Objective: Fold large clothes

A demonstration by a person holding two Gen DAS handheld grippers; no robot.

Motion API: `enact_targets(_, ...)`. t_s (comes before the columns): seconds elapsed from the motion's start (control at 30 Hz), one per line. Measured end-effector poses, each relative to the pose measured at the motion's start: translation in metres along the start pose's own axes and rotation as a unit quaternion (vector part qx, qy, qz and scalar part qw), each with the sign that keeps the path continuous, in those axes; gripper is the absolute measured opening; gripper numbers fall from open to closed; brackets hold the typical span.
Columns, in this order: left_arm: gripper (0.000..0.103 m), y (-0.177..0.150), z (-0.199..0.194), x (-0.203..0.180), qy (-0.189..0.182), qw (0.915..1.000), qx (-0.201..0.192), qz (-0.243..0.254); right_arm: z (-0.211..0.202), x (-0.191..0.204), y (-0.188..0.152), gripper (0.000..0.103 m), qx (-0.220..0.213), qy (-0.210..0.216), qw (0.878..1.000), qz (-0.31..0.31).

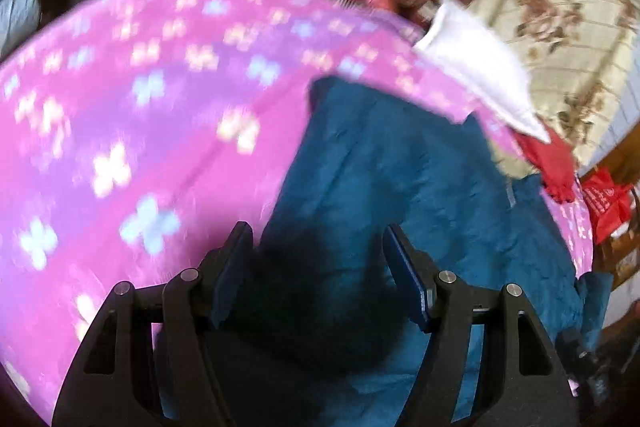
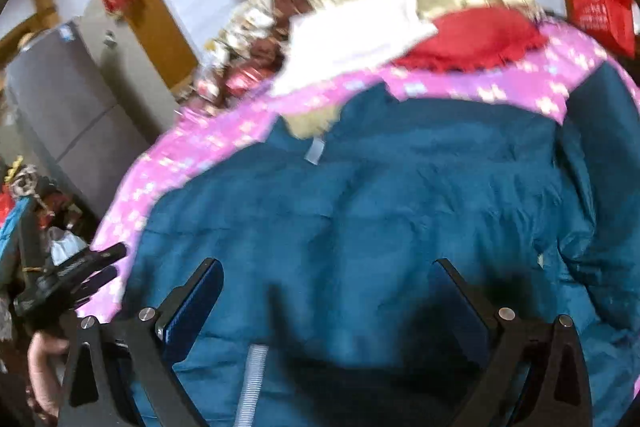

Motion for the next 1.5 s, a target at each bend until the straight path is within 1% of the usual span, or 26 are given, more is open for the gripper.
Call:
enact_targets(0.03,0.068,-0.005,0.010,0.004,0.001,0.9998,0.019,-0.010,0.002,-0.016,-0.005,0.094,0.005,-0.003,1.000,0.011)
enact_targets(0.07,0.068,-0.008,0.015,0.005,0.003,0.9996,0.024,-0.012,0.001,-0.030,-0.007,0.083,0.002,-0.006,1.000,0.017)
enact_targets(0.17,0.069,-0.011,0.014,0.000,0.021,0.9997,0.013,0.008,-0.014,-0.073,-0.012,0.079,-0.013,0.008,0.997,0.078)
enact_targets(0.23,0.070,-0.013,0.012,-0.003,0.028,0.9994,0.008,0.019,-0.022,-0.086,-0.015,0.072,-0.017,0.029,0.993,0.114)
enact_targets(0.3,0.070,-0.012,0.007,-0.004,0.035,0.9992,-0.001,0.020,-0.032,-0.085,-0.013,0.072,-0.024,0.045,0.992,0.119)
enact_targets(0.4,0.070,-0.008,-0.009,-0.010,0.024,0.9991,-0.027,0.023,-0.060,-0.078,0.000,0.072,-0.073,0.068,0.989,0.106)
enact_targets(0.47,0.070,-0.008,-0.015,-0.025,0.016,0.9972,-0.046,0.056,-0.058,-0.078,-0.002,0.072,-0.066,0.056,0.992,0.092)
enact_targets(0.53,0.070,-0.017,-0.006,-0.034,0.014,0.9960,-0.030,0.083,-0.033,-0.091,-0.017,0.073,-0.010,0.016,0.996,0.086)
enact_targets(0.57,0.070,-0.022,0.001,-0.034,0.022,0.9954,-0.017,0.092,-0.025,-0.094,-0.023,0.071,-0.003,0.013,0.996,0.086)
enact_targets(0.6,0.070,-0.025,0.007,-0.031,0.036,0.9945,-0.012,0.097,-0.028,-0.094,-0.020,0.071,-0.020,0.006,0.996,0.084)
enact_targets(0.67,0.070,-0.027,0.009,-0.031,0.052,0.9924,-0.017,0.110,-0.031,-0.093,-0.018,0.071,-0.006,-0.005,0.996,0.094)
enact_targets(0.73,0.071,-0.027,0.006,-0.031,0.058,0.9925,-0.009,0.107,-0.048,-0.081,-0.003,0.071,-0.041,-0.012,0.996,0.082)
enact_targets(0.77,0.076,-0.027,0.006,-0.031,0.054,0.9933,-0.005,0.102,-0.054,-0.076,0.008,0.071,-0.057,-0.011,0.996,0.071)
enact_targets(0.8,0.080,-0.029,0.006,-0.031,0.050,0.9937,-0.002,0.100,-0.058,-0.069,0.019,0.074,-0.072,-0.012,0.996,0.058)
enact_targets(0.83,0.080,-0.030,0.007,-0.031,0.048,0.9940,0.001,0.098,-0.059,-0.063,0.033,0.076,-0.084,-0.019,0.995,0.043)
enact_targets(0.9,0.080,-0.030,0.008,-0.030,0.054,0.9936,-0.002,0.100,-0.049,-0.062,0.046,0.087,-0.086,-0.032,0.995,0.033)
enact_targets(0.97,0.081,-0.030,0.009,-0.031,0.056,0.9934,-0.003,0.100,-0.024,-0.075,0.054,0.087,-0.068,-0.057,0.995,0.040)
enact_targets(1.0,0.081,-0.032,0.009,-0.032,0.058,0.9932,-0.003,0.101,-0.010,-0.084,0.053,0.087,-0.047,-0.070,0.995,0.044)
enact_targets(1.03,0.081,-0.032,0.009,-0.033,0.059,0.9930,-0.001,0.103,0.011,-0.098,0.044,0.088,-0.003,-0.089,0.995,0.052)
enact_targets(1.07,0.081,-0.032,0.008,-0.033,0.058,0.9931,0.002,0.102,0.015,-0.110,0.038,0.085,0.017,-0.106,0.993,0.052)
enact_targets(1.1,0.081,-0.032,0.009,-0.034,0.057,0.9933,0.003,0.100,0.012,-0.113,0.037,0.084,0.014,-0.117,0.992,0.045)
enact_targets(1.23,0.081,-0.031,0.008,-0.033,0.054,0.9943,0.013,0.091,-0.017,-0.112,0.024,0.083,0.001,-0.097,0.994,0.050)
enact_targets(1.3,0.082,-0.031,0.008,-0.032,0.051,0.9947,0.016,0.088,-0.035,-0.113,0.007,0.083,0.005,-0.089,0.995,0.044)
enact_targets(1.37,0.082,-0.032,0.007,-0.031,0.050,0.9948,0.019,0.086,-0.044,-0.111,-0.008,0.083,0.014,-0.067,0.996,0.050)
enact_targets(1.43,0.082,-0.034,0.006,-0.031,0.049,0.9949,0.020,0.085,-0.053,-0.116,-0.027,0.083,0.029,-0.068,0.995,0.065)
enact_targets(1.5,0.082,-0.034,0.005,-0.030,0.050,0.9949,0.021,0.085,-0.066,-0.118,-0.039,0.083,0.028,-0.058,0.995,0.076)
Point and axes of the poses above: each gripper's, at about its wrist camera, not at the fingertips, and z roughly the way its jaws point, x to its left, y to its top, the point moved 9 cm from there along z, roughly the way its jaws point, and after that the axes turned 8 degrees about -z, right-handed, at the moved point
